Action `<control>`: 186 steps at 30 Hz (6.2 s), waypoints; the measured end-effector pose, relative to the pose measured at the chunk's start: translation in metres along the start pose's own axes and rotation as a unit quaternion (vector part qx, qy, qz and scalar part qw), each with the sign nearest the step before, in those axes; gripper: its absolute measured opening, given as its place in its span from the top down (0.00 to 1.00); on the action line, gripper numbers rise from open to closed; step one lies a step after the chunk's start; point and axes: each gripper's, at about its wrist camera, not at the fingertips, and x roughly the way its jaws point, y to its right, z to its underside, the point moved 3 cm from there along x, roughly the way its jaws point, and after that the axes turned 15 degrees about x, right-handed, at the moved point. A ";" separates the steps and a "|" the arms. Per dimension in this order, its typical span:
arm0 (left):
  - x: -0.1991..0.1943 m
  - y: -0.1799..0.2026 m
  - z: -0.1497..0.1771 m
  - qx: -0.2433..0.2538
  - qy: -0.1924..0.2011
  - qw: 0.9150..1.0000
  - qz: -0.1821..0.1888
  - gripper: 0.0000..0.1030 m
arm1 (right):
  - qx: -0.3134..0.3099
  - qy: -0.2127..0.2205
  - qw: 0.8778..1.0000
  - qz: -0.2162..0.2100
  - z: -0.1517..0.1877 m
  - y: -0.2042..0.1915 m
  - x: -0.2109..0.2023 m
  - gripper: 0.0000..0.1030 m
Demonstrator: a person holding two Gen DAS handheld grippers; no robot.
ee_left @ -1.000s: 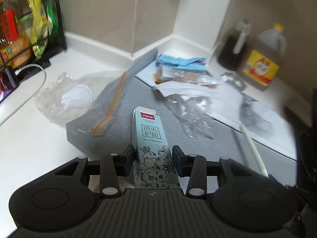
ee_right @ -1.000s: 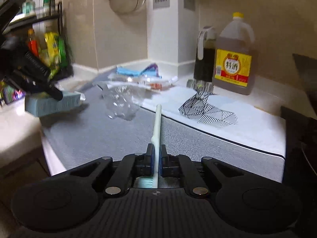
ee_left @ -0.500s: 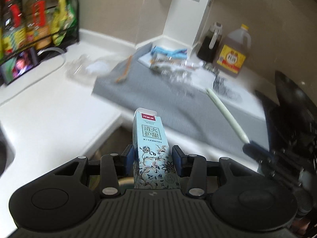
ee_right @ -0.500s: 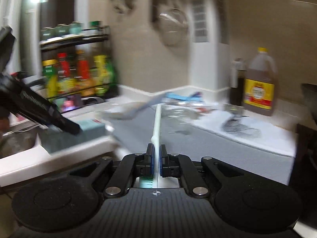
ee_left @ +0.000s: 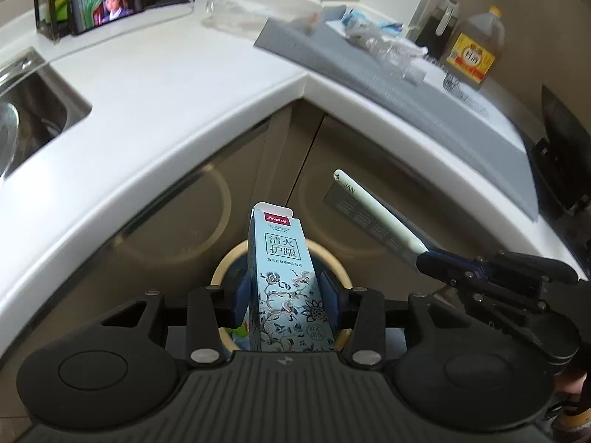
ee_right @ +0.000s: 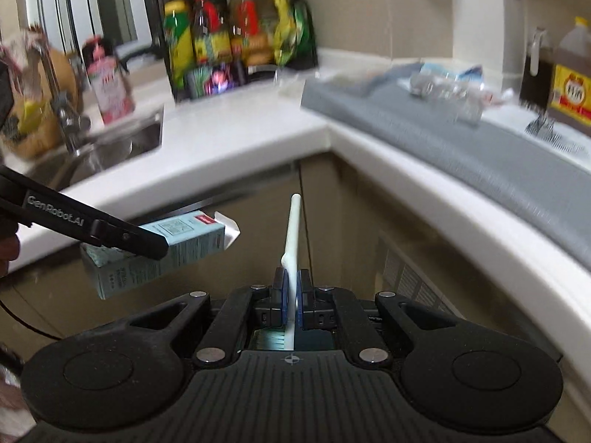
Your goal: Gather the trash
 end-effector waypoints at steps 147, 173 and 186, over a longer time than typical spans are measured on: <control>0.070 0.017 0.040 0.052 -0.049 0.990 -0.119 0.00 | 0.023 -0.087 0.993 0.074 0.043 0.013 0.042 0.27; 0.076 0.017 0.042 0.058 -0.060 0.990 -0.116 0.00 | 0.027 -0.099 0.992 0.073 0.044 0.019 0.049 0.26; 0.084 0.016 0.042 0.058 -0.071 0.990 -0.109 0.00 | 0.030 -0.110 0.991 0.074 0.045 0.021 0.056 0.26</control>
